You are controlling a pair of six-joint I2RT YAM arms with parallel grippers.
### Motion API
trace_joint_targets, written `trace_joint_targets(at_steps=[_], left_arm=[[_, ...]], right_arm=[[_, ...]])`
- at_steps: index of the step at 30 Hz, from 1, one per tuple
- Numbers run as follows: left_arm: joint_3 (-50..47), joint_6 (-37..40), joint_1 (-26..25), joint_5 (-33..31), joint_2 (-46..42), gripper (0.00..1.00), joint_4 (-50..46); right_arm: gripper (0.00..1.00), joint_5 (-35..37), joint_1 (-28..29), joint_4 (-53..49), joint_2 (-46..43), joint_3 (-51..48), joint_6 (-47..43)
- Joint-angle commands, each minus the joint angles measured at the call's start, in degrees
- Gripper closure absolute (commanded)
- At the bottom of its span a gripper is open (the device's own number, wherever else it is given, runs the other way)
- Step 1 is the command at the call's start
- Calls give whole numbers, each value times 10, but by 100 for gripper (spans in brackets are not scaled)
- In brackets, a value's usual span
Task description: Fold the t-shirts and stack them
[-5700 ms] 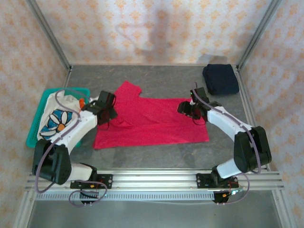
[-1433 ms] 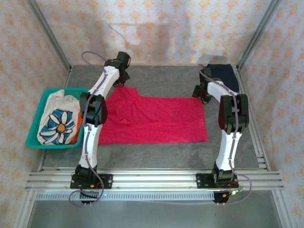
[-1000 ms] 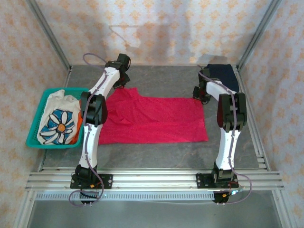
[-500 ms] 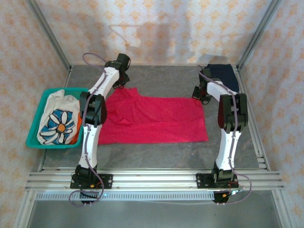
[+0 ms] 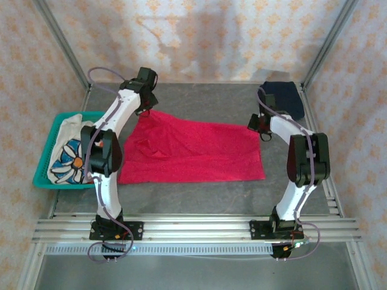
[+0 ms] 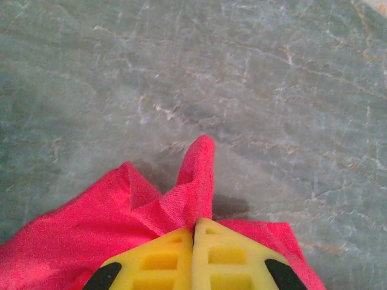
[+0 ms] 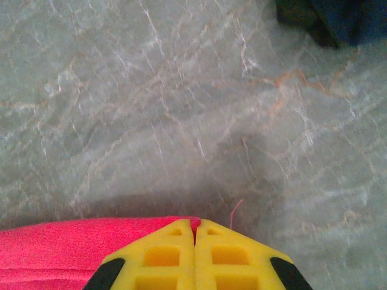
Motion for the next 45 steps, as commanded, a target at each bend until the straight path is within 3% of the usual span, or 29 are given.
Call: trace_joint_targets(at_steps=[1, 26, 45], left_arm=[[-53, -12, 1, -23, -43, 100, 23], [-373, -14, -20, -69, -360, 100, -66], [-497, -34, -28, -33, -480, 100, -134]], right_arm=[[100, -4, 0, 26, -50, -32, 15], [100, -29, 0, -33, -200, -162, 13], [100, -22, 0, -87, -272, -218, 33]])
